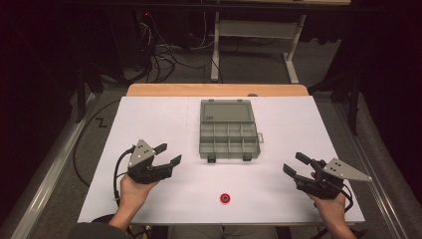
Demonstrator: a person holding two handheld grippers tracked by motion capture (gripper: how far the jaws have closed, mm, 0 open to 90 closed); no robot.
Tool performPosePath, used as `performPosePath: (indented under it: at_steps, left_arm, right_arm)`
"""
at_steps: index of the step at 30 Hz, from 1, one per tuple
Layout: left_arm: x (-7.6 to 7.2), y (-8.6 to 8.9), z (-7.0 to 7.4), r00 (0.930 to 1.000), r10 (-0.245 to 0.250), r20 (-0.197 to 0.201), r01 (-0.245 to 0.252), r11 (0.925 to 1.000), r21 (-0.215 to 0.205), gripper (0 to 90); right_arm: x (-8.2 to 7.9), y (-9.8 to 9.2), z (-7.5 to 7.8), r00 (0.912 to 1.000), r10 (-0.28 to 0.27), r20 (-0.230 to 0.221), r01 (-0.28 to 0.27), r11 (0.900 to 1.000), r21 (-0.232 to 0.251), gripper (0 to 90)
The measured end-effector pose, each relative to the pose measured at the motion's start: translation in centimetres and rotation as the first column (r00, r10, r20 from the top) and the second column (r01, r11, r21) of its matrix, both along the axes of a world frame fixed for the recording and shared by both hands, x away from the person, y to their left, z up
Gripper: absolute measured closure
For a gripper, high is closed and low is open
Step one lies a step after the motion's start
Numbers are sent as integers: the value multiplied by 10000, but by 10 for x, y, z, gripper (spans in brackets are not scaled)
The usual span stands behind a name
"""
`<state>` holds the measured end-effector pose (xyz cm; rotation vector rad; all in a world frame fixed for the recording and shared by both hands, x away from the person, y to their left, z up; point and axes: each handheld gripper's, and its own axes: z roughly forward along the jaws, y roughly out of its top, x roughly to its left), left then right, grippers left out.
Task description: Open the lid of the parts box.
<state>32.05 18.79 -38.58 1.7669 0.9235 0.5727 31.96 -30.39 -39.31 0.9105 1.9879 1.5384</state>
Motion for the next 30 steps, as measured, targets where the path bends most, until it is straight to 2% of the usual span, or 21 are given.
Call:
performPosePath:
  at_steps: [8,14,17,20,23,30]
  left_arm:
    - [-4,-1,-7,9999,133,91,-134,9999,34,349]
    - [-7,2,-11,9999,133,34,-133,9997,-220,347]
    - [-7,2,-14,9998,188,40,-187,9998,-83,347]
    - [-7,1,-15,9998,193,65,-192,9997,-135,347]
    - [-10,-2,-16,9998,132,177,-134,9998,142,348]
    - [-10,0,-16,9998,174,105,-173,9998,-57,348]
  right_arm:
    - [-3,-3,-5,9999,-109,113,108,9999,89,361]
    - [-4,-4,-8,9997,-214,137,213,9997,82,360]
    - [-4,-6,-8,9993,-318,179,313,9992,236,359]
    - [-4,-7,-8,9991,-383,192,377,9988,302,359]
    - [-5,-7,-7,9989,-376,294,366,9988,322,359]
    - [-5,-7,-7,9988,-388,312,377,9986,361,359]
